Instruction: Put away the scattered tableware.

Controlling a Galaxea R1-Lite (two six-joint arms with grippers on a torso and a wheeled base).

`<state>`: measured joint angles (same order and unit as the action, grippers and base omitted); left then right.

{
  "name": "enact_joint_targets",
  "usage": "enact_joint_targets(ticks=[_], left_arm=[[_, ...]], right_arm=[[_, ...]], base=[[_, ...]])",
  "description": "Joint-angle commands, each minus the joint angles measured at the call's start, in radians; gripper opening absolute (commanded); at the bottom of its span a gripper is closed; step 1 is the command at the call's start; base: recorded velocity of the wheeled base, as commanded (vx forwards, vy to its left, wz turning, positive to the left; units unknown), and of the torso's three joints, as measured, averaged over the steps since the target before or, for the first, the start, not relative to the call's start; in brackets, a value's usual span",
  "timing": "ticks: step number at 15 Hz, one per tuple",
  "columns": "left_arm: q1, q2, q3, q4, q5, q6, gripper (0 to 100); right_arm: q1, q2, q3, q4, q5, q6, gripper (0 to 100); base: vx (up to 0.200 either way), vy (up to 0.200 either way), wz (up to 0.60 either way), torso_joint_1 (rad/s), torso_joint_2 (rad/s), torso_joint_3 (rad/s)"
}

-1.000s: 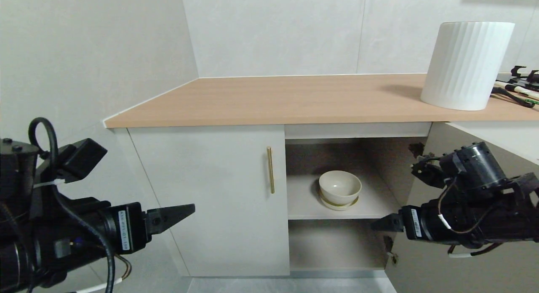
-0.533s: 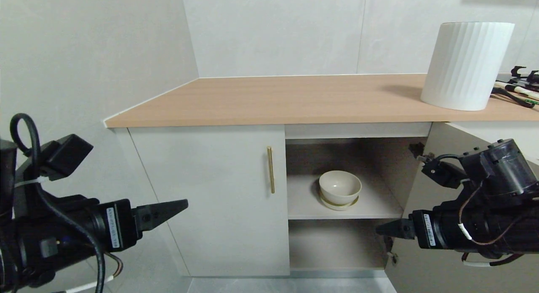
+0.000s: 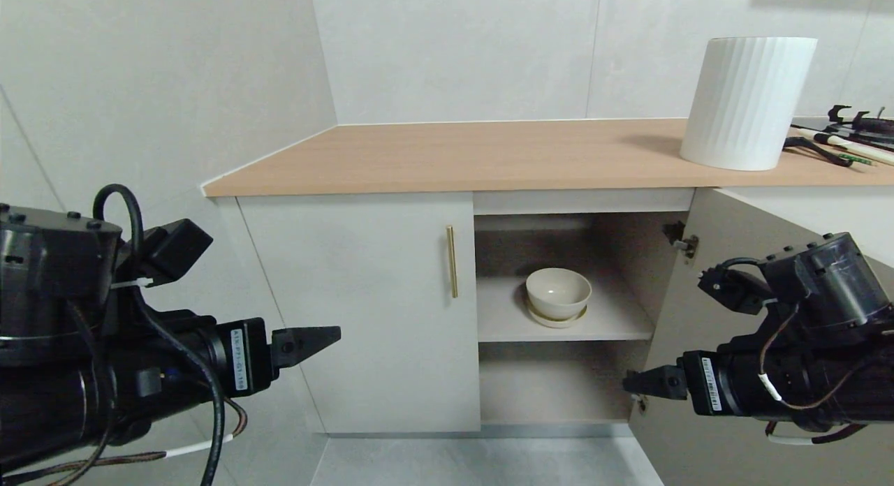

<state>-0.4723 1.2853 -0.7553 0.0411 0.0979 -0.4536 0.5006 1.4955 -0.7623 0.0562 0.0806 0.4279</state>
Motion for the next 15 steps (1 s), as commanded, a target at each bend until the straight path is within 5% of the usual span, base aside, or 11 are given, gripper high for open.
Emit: enact_joint_targets(ticks=[1, 6, 15], left_arm=[[0.000, 0.009, 0.002, 0.000, 0.000, 0.000, 100], [0.000, 0.009, 0.002, 0.000, 0.002, 0.000, 100], [0.000, 0.006, 0.005, 0.002, 0.003, 0.004, 100]], right_arm=[[-0.001, 0.003, 0.000, 0.001, 0.001, 0.000, 100], [-0.001, 0.011, 0.001, 0.001, 0.001, 0.002, 100], [-0.001, -0.086, 0.041, 0.011, -0.050, 0.000, 100]], base=[[-0.200, 0.000, 0.00, 0.007, 0.01, -0.002], [-0.200, 0.000, 0.00, 0.003, 0.00, 0.004], [0.000, 0.000, 0.00, 0.000, 0.00, 0.000]])
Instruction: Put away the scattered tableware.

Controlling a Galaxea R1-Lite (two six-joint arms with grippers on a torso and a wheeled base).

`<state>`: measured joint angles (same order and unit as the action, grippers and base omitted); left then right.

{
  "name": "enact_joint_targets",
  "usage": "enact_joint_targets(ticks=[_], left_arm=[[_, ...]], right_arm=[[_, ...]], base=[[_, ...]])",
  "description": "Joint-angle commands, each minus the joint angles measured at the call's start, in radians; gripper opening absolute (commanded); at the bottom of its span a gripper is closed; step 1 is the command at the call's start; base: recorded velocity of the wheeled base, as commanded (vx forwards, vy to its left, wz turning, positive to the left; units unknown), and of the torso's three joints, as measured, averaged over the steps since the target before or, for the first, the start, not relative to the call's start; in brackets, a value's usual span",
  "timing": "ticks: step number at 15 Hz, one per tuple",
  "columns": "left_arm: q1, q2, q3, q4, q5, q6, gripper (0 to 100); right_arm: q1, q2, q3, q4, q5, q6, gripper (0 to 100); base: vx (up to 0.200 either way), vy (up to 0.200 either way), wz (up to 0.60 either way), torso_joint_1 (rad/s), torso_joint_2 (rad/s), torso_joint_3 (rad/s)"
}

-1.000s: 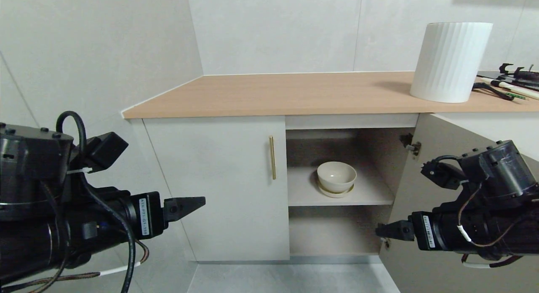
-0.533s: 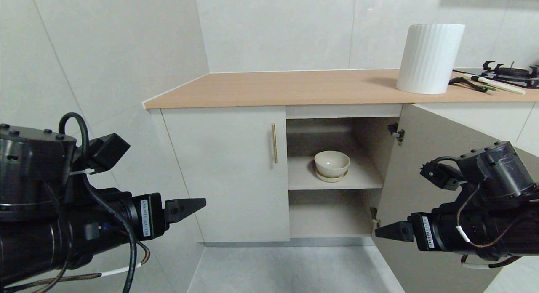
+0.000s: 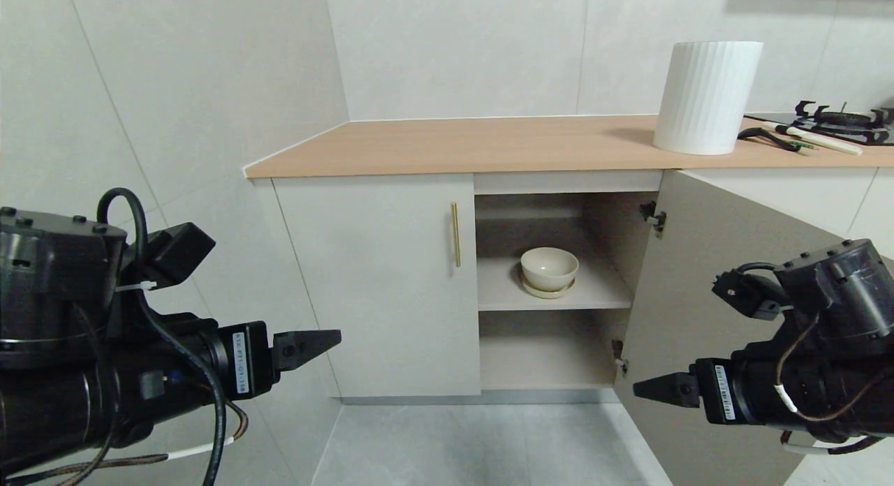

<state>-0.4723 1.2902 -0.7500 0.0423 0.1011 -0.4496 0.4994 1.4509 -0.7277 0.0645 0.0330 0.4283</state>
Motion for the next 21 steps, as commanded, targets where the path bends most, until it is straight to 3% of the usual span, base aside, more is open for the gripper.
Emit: enact_joint_targets(ticks=[1, 4, 12, 14, 18, 21], left_arm=[[-0.002, 0.000, 0.001, 0.002, 0.000, 0.000, 100], [-0.002, 0.001, 0.004, 0.002, 0.002, 0.003, 100], [-0.002, 0.004, 0.008, 0.002, 0.012, 0.014, 100], [-0.002, 0.006, 0.011, 0.002, 0.012, 0.014, 100], [-0.003, 0.006, 0.012, 0.002, 0.012, 0.014, 100], [-0.003, 0.006, 0.014, 0.002, 0.012, 0.014, 100]], right_arm=[[0.001, -0.066, -0.004, 0.043, -0.002, -0.002, 100], [0.001, -0.104, -0.064, 0.193, -0.018, -0.002, 100], [0.001, -0.095, -0.114, 0.388, -0.094, -0.037, 100], [0.001, -0.099, -0.176, 0.560, -0.094, -0.063, 100], [-0.004, -0.167, -0.288, 0.787, -0.119, -0.069, 100], [-0.117, -0.162, -0.325, 0.815, -0.212, -0.071, 100]], base=[[0.000, 0.000, 0.00, 0.000, 0.00, 0.000], [0.000, -0.133, 0.00, 0.002, 0.00, 0.000], [0.000, -0.200, 0.00, 0.002, 0.00, 0.003], [0.000, -0.200, 0.00, 0.002, 0.00, 0.002], [0.000, 0.000, 0.00, 0.000, 0.00, 0.000], [0.000, 0.000, 0.00, 0.000, 0.00, 0.000]])
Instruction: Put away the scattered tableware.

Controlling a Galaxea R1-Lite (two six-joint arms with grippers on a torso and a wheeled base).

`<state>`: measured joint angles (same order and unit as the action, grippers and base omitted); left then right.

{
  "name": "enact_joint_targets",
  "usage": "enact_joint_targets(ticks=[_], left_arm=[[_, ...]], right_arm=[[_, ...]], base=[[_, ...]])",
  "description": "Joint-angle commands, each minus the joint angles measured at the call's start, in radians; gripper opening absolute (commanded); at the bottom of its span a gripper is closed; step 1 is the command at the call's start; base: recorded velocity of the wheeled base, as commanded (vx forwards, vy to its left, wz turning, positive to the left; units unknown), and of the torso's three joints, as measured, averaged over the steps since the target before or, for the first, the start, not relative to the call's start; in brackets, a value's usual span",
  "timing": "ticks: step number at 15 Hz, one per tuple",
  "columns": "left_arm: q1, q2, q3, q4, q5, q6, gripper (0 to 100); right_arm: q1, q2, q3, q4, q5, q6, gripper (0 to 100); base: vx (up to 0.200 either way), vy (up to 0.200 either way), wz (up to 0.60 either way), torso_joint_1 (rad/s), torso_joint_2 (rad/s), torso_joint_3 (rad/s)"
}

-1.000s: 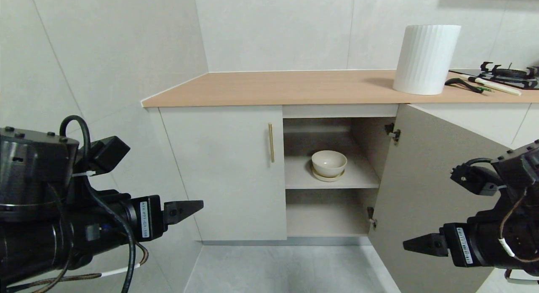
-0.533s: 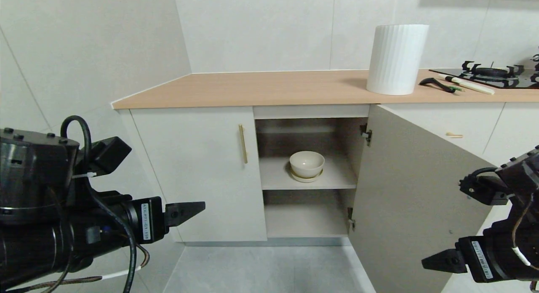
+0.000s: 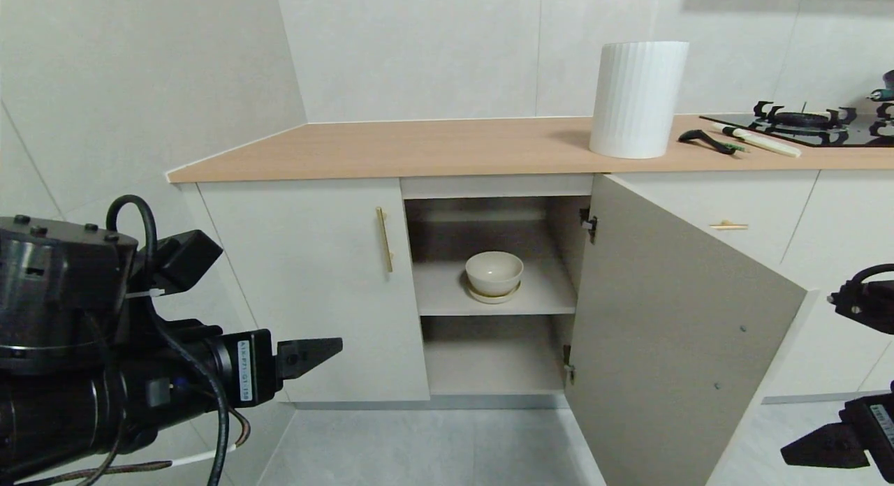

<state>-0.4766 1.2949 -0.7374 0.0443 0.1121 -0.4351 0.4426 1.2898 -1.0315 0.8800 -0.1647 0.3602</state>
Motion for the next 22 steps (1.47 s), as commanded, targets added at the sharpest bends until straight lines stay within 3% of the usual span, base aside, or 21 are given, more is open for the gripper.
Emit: enact_joint_targets(ticks=[1, 4, 8, 10, 13, 17, 22], left_arm=[[0.001, 0.003, 0.001, 0.000, 0.000, -0.001, 100], [0.001, 0.003, 0.001, 0.000, 0.000, -0.001, 100], [0.001, 0.003, 0.001, -0.001, 0.000, -0.001, 100], [0.001, 0.001, 0.001, -0.001, 0.000, -0.001, 100], [0.001, 0.003, 0.001, -0.001, 0.000, -0.001, 100], [0.001, 0.003, 0.001, -0.001, 0.000, -0.001, 100], [0.001, 0.003, 0.001, -0.001, 0.000, -0.001, 100]], right_arm=[[-0.114, 0.002, -0.036, 0.002, -0.019, -0.007, 100], [-0.268, 0.022, -0.048, -0.012, -0.047, -0.079, 100], [-0.470, 0.221, -0.044, -0.165, -0.084, -0.096, 100], [-0.525, 0.327, -0.041, -0.260, -0.079, -0.096, 100], [-0.547, 0.404, -0.025, -0.385, -0.072, -0.092, 100], [-0.538, 0.433, 0.008, -0.510, 0.031, -0.087, 100], [-0.455, 0.433, 0.048, -0.555, 0.068, -0.058, 100]], base=[[0.000, 0.000, 0.00, 0.000, 0.00, 0.000], [0.000, 0.000, 0.00, 0.000, 0.00, 0.000], [0.000, 0.000, 0.00, 0.000, 0.00, 0.000], [0.000, 0.000, 0.00, 0.000, 0.00, 0.000], [0.000, 0.000, 0.00, 0.000, 0.00, 0.000], [0.000, 0.000, 0.00, 0.000, 0.00, 0.000], [0.000, 0.000, 0.00, 0.000, 0.00, 0.000]])
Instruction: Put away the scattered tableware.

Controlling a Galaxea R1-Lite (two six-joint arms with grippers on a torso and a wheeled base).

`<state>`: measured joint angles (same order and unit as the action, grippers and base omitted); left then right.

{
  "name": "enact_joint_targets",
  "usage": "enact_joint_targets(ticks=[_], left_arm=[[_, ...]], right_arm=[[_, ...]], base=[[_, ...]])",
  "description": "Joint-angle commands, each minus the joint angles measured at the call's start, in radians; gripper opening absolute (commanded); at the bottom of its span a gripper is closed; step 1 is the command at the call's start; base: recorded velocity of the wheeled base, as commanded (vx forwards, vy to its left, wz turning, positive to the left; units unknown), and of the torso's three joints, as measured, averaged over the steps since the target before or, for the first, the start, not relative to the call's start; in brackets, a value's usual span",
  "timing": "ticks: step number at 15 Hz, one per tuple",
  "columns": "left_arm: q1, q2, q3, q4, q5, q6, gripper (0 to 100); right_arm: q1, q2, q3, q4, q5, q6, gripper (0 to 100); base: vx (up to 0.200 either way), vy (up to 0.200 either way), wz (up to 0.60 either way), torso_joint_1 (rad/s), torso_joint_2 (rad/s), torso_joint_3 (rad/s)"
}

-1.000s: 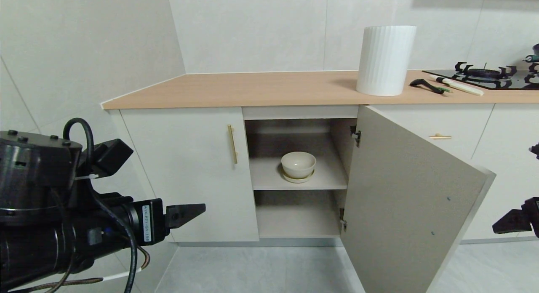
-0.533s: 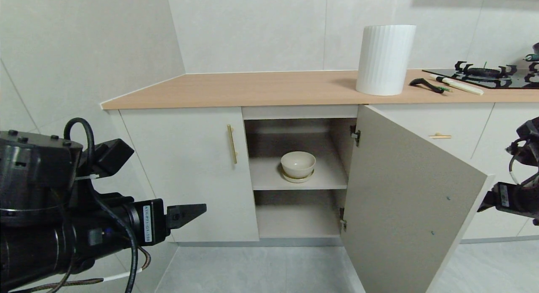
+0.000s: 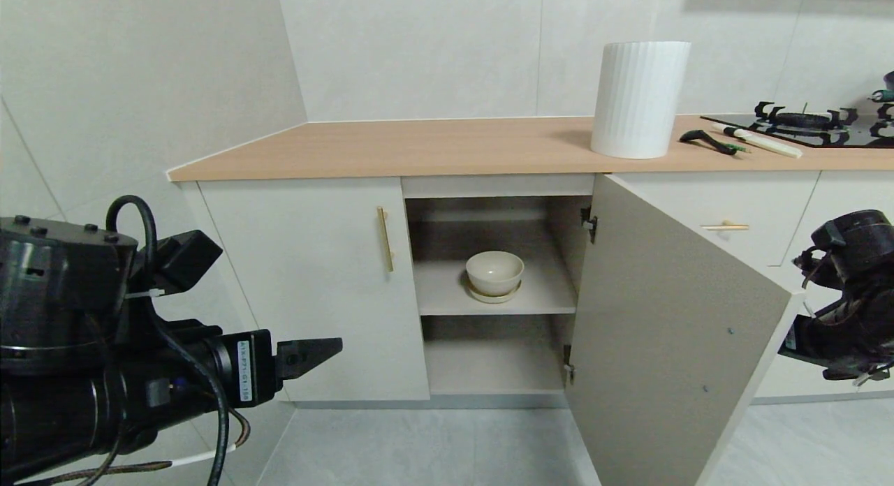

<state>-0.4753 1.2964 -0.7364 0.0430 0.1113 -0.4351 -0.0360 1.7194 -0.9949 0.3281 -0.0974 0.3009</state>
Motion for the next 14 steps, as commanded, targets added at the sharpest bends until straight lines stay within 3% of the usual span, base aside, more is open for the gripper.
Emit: enact_joint_targets(ticks=[1, 4, 10, 14], left_arm=[[0.000, 0.000, 0.000, 0.000, 0.001, -0.001, 100], [0.000, 0.000, -0.001, -0.002, 0.001, -0.001, 100], [0.000, -0.003, -0.006, -0.003, 0.002, -0.001, 100], [0.000, -0.006, -0.008, -0.005, 0.005, -0.002, 100]], right_arm=[[0.045, 0.002, 0.022, -0.012, 0.001, 0.006, 100], [0.113, 0.002, 0.035, -0.024, 0.001, 0.041, 100], [0.381, 0.072, 0.012, -0.133, 0.002, 0.075, 100], [0.482, 0.183, -0.093, -0.169, 0.004, 0.072, 100]], base=[[0.000, 0.000, 0.00, 0.000, 0.00, 0.000], [0.000, 0.000, 0.00, 0.000, 0.00, 0.000], [0.000, 0.000, 0.00, 0.000, 0.00, 0.000], [0.000, 0.000, 0.00, 0.000, 0.00, 0.000]])
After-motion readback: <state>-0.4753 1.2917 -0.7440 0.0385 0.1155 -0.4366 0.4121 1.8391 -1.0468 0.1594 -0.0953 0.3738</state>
